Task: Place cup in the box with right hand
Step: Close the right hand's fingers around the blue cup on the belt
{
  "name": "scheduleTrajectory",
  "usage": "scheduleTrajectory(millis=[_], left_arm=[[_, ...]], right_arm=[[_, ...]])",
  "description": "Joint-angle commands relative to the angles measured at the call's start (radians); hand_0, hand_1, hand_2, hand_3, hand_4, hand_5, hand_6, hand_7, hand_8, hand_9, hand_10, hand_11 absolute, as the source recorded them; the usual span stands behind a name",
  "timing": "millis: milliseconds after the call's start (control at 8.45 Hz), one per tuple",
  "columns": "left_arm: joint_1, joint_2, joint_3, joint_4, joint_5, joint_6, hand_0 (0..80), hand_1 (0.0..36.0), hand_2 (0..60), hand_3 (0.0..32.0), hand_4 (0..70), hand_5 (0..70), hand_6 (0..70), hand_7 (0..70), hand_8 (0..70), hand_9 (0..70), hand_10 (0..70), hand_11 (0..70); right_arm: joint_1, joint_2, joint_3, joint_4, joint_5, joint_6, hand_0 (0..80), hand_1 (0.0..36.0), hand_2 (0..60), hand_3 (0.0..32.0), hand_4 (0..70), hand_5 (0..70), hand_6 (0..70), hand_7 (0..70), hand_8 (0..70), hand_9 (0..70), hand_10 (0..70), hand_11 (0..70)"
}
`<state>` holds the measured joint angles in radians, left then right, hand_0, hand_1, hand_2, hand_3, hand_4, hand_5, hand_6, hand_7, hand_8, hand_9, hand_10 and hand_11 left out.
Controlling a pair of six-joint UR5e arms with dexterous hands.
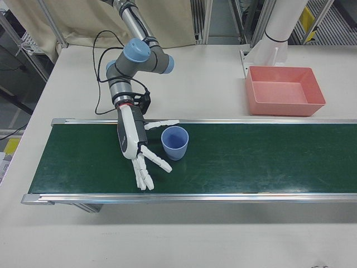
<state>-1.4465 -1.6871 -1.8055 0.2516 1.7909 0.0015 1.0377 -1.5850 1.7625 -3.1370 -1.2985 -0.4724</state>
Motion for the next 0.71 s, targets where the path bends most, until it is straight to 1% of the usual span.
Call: scheduleTrajectory(millis=[0,118,237,355,473,591], left_arm=[[0.0,0.0,0.0,0.0,0.001,0.0,0.0,0.0,0.0,0.0,0.0,0.0,0.0,0.0,0.0,0.0,0.0,0.0],[0.0,0.0,0.0,0.0,0.001,0.0,0.0,0.0,0.0,0.0,0.0,0.0,0.0,0.0,0.0,0.0,0.0,0.0],[0.0,0.001,0.0,0.0,-0.001,0.0,0.0,0.0,0.0,0.0,0.0,0.0,0.0,0.0,0.0,0.0,0.0,0.0],[0.0,0.001,0.002,0.0,0.001,0.0,0.0,0.0,0.0,0.0,0.0,0.0,0.0,0.0,0.0,0.0,0.0,0.0],[0.0,0.001,0.0,0.0,0.001,0.0,0.0,0.0,0.0,0.0,0.0,0.0,0.0,0.0,0.0,0.0,0.0,0.0],[0.0,0.0,0.0,0.0,-0.001,0.0,0.0,0.0,0.0,0.0,0.0,0.0,0.0,0.0,0.0,0.0,0.0,0.0]], right_arm=[[-0.001,-0.001,0.008,0.008,0.011,0.011,45.9,30.2,60.0,0.0,16.7,7.3,7.5,24.2,3.7,9.7,5.4,10.2],[-0.002,-0.001,0.006,0.008,0.011,0.023,55.6,36.0,60.0,0.0,25.2,15.7,25.0,70.0,32.7,55.2,22.4,36.0],[-0.002,-0.001,0.003,0.008,0.011,0.026,64.1,36.0,60.0,0.0,31.5,19.9,36.5,70.0,50.9,70.0,35.6,53.5],[0.025,-0.001,0.011,0.008,0.011,0.053,62.1,36.0,60.0,0.0,26.6,20.6,38.8,70.0,54.6,70.0,38.7,57.5],[0.091,-0.013,0.075,0.006,0.011,0.072,59.9,36.0,60.0,0.0,21.5,19.8,36.3,70.0,50.6,70.0,34.6,52.4],[0.12,-0.024,0.136,-0.001,0.008,0.074,60.4,36.0,60.0,0.0,23.9,19.5,35.7,70.0,49.3,70.0,33.0,50.3]])
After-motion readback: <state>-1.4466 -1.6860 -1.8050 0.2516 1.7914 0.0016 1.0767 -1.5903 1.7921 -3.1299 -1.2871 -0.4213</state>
